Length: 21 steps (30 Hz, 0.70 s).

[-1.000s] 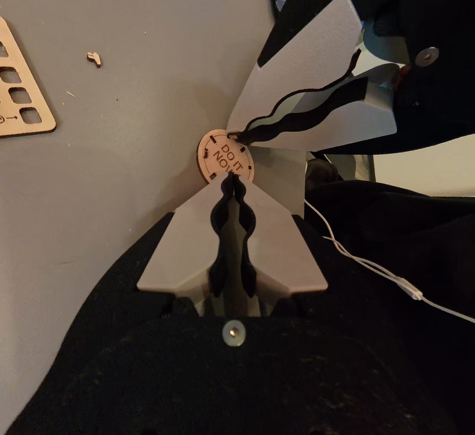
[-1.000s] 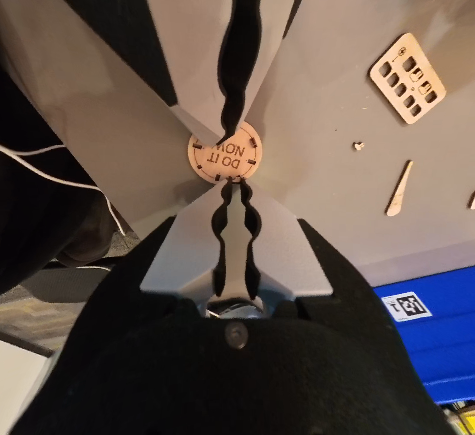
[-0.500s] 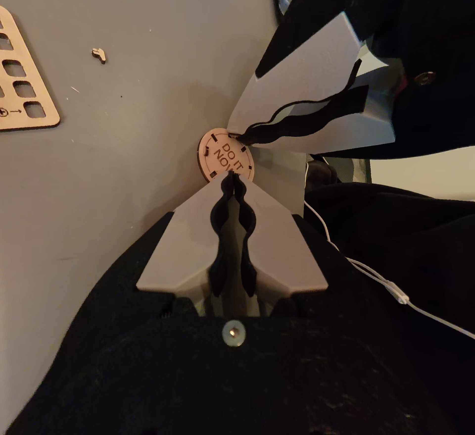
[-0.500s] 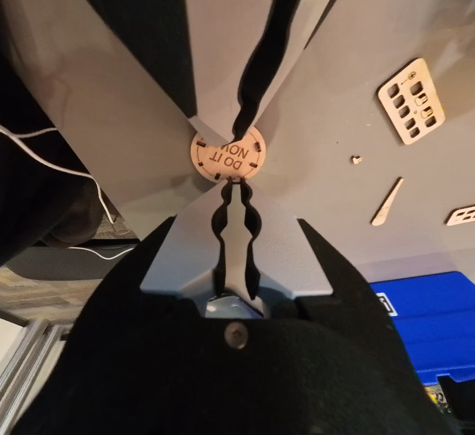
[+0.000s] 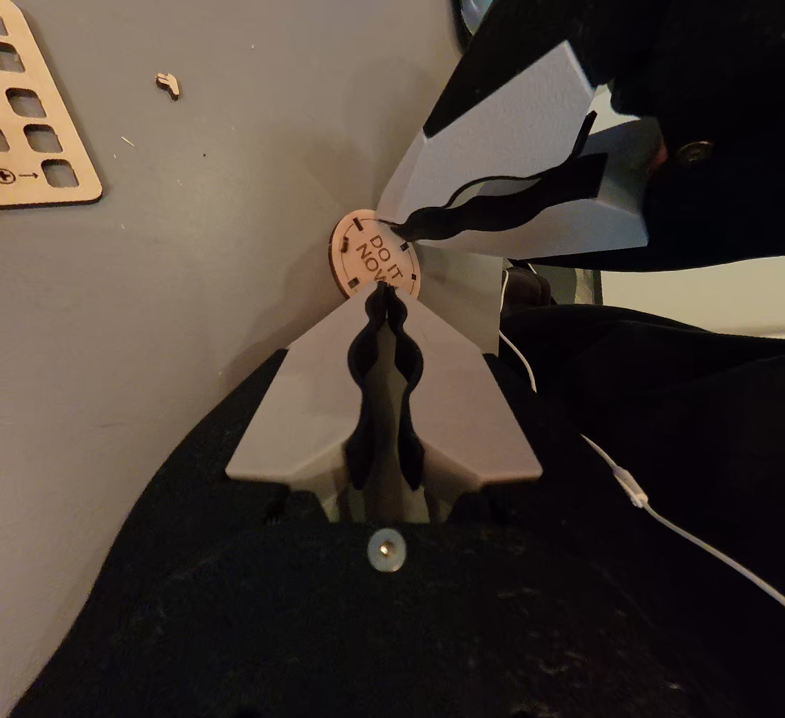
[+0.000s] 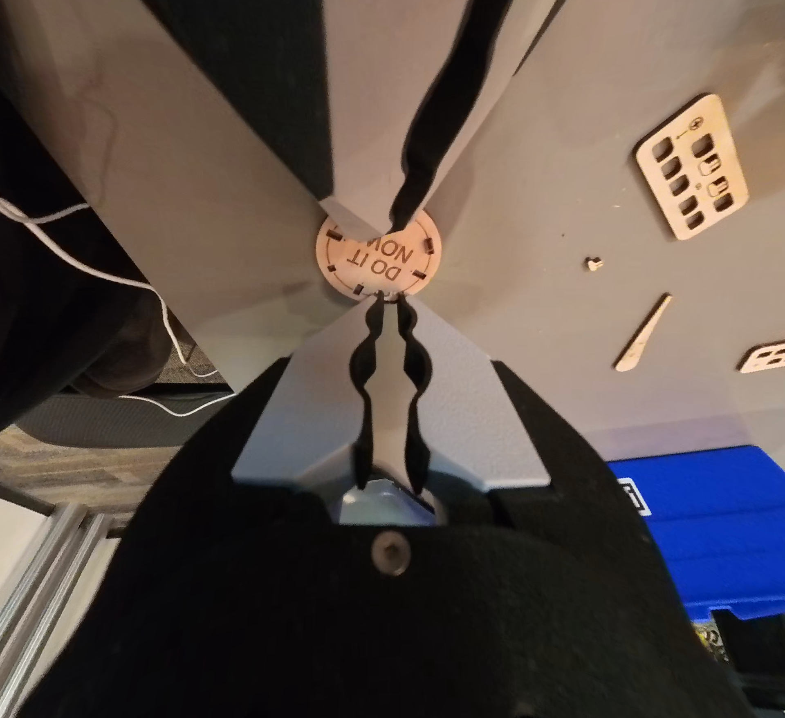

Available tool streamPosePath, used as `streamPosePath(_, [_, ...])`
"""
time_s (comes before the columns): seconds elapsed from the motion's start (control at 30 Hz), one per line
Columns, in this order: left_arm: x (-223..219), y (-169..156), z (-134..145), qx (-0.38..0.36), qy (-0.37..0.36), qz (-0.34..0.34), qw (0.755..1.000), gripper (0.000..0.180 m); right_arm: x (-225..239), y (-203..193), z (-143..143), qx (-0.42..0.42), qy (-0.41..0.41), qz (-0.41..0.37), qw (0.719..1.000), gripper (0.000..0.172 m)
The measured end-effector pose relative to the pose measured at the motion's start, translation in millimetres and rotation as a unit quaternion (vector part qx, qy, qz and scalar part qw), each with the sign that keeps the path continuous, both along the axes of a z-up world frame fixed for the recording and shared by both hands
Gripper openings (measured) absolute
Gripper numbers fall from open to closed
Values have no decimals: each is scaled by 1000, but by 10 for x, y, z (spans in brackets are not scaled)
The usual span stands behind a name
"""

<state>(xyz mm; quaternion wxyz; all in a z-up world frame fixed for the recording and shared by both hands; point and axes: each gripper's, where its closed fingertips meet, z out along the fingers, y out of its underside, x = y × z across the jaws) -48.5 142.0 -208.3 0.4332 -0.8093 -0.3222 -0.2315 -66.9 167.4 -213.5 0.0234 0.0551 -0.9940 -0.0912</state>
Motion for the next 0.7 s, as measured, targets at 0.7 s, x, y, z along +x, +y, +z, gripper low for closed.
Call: streamPosePath(0.7, [-2,2,1,2,-5,2,1000,0,21,21,-3,18,-6,-2,1000,5])
